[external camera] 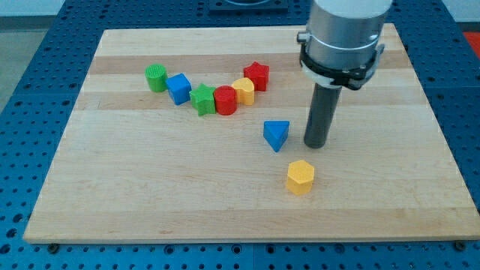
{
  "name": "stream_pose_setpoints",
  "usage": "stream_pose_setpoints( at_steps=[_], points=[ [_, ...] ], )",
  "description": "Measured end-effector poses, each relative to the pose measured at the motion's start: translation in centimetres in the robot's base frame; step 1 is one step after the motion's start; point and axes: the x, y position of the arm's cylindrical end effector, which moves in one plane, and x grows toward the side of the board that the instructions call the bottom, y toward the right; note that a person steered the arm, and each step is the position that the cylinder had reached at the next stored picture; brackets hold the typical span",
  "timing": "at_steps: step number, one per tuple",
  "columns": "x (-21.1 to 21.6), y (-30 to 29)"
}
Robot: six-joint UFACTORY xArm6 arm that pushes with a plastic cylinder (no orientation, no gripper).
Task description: Move the blue triangle below the red circle
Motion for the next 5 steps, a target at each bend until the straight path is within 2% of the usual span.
stream_pose_setpoints(
  at_steps=[2, 4, 5],
  points=[
    [0.0, -2.7],
    [0.0, -9.4],
    [0.0, -6.3]
  ],
)
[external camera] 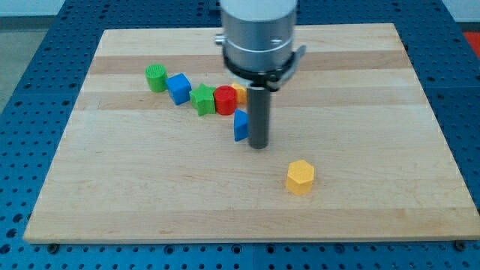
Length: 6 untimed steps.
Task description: Move the blue triangle below the red circle
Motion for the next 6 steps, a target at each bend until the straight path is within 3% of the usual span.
stream_pose_setpoints(
  at_steps=[1, 3, 4, 6],
  points=[
    [-0.1, 2.4],
    [-0.7, -7.0],
    [-0.9, -7.4],
    [0.5, -2.1]
  ],
)
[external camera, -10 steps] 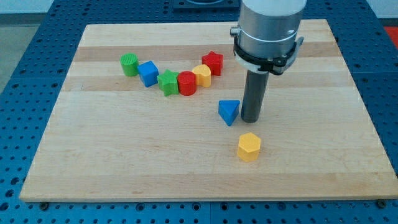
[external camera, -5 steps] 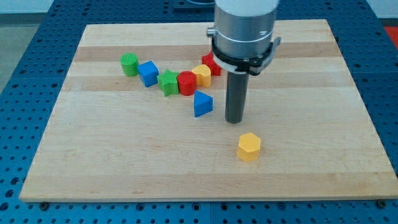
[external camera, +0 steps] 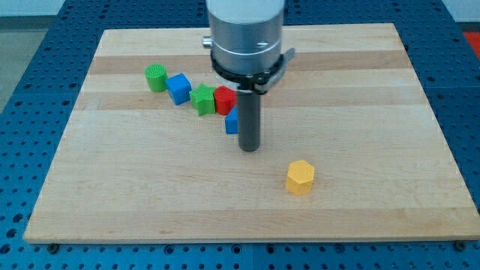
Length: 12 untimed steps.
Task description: Move the blue triangle below the red circle
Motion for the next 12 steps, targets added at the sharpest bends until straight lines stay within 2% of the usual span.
stream_pose_setpoints(
  at_steps=[3, 5, 6, 7, 8, 10, 11, 12],
  points=[
    [-2.5, -1.1],
    [-2.6, -2.0],
    [-2.6, 0.1],
    [-2.7, 6.2],
    [-3.7, 4.8],
    [-3.8, -2.9],
    [-3.8, -4.2],
    [-3.7, -1.0]
  ],
)
